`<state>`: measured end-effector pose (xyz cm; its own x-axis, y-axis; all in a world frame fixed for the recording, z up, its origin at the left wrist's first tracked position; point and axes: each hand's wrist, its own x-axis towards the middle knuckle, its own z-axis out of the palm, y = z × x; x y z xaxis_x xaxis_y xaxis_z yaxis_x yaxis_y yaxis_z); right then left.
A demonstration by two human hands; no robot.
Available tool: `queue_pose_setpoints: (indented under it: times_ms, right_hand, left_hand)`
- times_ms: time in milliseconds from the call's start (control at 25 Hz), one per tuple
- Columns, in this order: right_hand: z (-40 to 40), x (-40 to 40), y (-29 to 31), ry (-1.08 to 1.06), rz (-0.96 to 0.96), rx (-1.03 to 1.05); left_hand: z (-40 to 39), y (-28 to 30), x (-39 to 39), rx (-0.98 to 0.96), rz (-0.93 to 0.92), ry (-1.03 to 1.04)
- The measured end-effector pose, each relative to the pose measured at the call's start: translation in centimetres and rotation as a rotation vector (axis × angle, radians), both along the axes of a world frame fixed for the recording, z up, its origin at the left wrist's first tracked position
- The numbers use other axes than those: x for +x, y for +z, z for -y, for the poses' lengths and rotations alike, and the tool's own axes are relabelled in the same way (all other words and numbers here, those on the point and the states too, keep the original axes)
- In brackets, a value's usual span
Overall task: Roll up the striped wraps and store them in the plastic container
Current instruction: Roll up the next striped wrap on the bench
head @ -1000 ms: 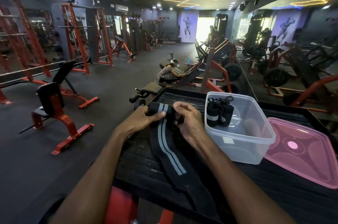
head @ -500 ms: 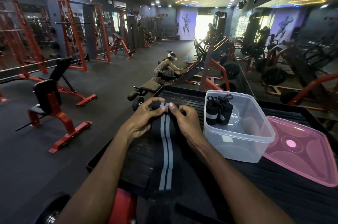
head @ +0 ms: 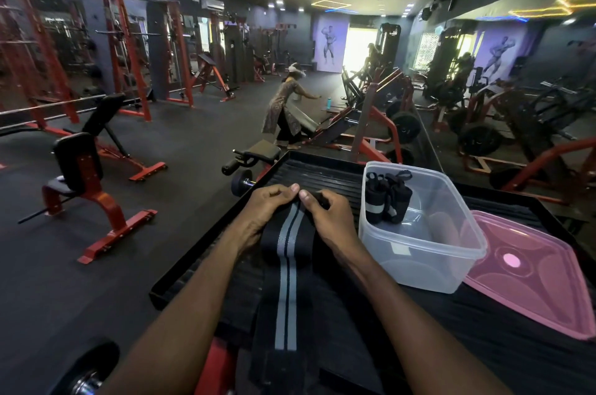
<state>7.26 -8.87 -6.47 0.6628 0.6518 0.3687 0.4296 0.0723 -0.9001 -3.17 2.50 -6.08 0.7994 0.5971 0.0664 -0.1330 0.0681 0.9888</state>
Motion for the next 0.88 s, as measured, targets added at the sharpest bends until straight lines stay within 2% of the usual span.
queue_pose_setpoints:
  times_ms: [120,200,280,360,560,720,880]
  right_hand:
    - [0.2,0.1,-0.1,0.034,-0.030,-0.032]
    - [0.3,-0.2,0.0,0.087,-0.130,-0.017]
    - [0.3,-0.1,0.1,0.099,-0.251,-0.013]
    - [0.0,0.1,0.0,0.065,-0.295,-0.016]
    - [0.0,0.4,0.1,0.018,-0.182,0.008]
    - [-0.1,0.6,-0.3,0.034,-0.149,0.042]
    - [-0.3,1.1,-0.7,0.035,-0.216,0.007]
  left_hand:
    - [-0.1,-0.1,0.0,0.129,-0.038,0.064]
    - [-0.4,-0.3,0.1,0.177,-0.085,0.071]
    - [-0.5,-0.5,0.1,0.186,-0.099,0.076]
    - [-0.4,-0.5,0.1,0.140,-0.079,0.047]
    - [-0.5,-0.7,0.2,0.044,-0.070,0.018]
    - [-0.8,-0.8,0.3,0.151,-0.119,0.037]
    - [-1.0,-0.7,0.1,0.217,-0.132,0.035]
